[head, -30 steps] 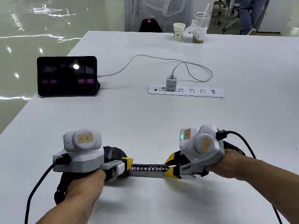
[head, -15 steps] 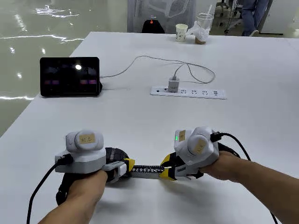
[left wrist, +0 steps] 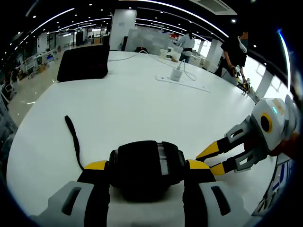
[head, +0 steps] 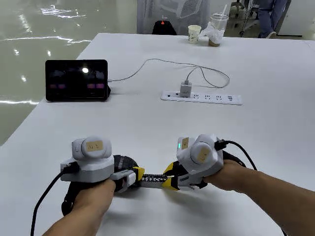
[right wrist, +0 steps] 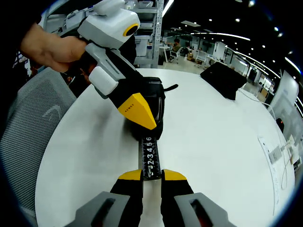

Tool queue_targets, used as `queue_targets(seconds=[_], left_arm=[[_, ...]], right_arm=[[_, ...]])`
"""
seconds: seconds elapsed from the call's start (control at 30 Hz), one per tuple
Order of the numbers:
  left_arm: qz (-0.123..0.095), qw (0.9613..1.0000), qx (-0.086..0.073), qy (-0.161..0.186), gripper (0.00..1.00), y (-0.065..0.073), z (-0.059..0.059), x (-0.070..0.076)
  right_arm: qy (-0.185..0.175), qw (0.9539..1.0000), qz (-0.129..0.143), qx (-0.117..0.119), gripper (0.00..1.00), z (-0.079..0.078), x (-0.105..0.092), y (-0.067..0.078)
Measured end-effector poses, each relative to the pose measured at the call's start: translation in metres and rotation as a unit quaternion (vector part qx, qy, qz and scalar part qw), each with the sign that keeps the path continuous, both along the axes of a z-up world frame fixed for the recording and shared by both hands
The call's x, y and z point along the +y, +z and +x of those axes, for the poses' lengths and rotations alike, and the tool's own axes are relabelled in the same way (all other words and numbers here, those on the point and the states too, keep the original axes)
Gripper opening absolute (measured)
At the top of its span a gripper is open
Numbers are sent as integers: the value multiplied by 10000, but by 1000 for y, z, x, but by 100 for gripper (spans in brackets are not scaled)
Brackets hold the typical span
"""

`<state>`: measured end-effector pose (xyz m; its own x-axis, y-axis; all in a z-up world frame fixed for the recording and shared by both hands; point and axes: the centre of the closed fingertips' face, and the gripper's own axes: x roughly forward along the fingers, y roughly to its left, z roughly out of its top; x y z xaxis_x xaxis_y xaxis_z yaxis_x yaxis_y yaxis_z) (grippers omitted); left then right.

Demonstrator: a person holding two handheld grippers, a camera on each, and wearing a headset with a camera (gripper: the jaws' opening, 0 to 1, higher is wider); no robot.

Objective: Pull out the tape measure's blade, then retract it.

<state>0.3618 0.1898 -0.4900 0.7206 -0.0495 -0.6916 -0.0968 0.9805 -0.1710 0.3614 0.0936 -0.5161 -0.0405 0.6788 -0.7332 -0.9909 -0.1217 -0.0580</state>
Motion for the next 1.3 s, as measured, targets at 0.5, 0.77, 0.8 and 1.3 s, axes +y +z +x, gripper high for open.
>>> queue_targets(seconds=[0.5, 0.77, 0.8, 1.3], left_arm=[[-33, 10000, -4, 11, 57, 0, 0, 0], [-22, 10000, -11, 20, 58, 0, 0, 0], [-21, 10000, -9, 21, 58, 0, 0, 0], [18, 10000, -15, 8, 58, 0, 1, -1]], right_arm=[[36, 9999, 98, 16, 11, -3, 22, -1], [83, 9999, 123, 31, 11, -4, 30, -2], [89, 9999, 129, 32, 11, -5, 31, -2], [124, 9997, 181, 75, 11, -7, 42, -3]])
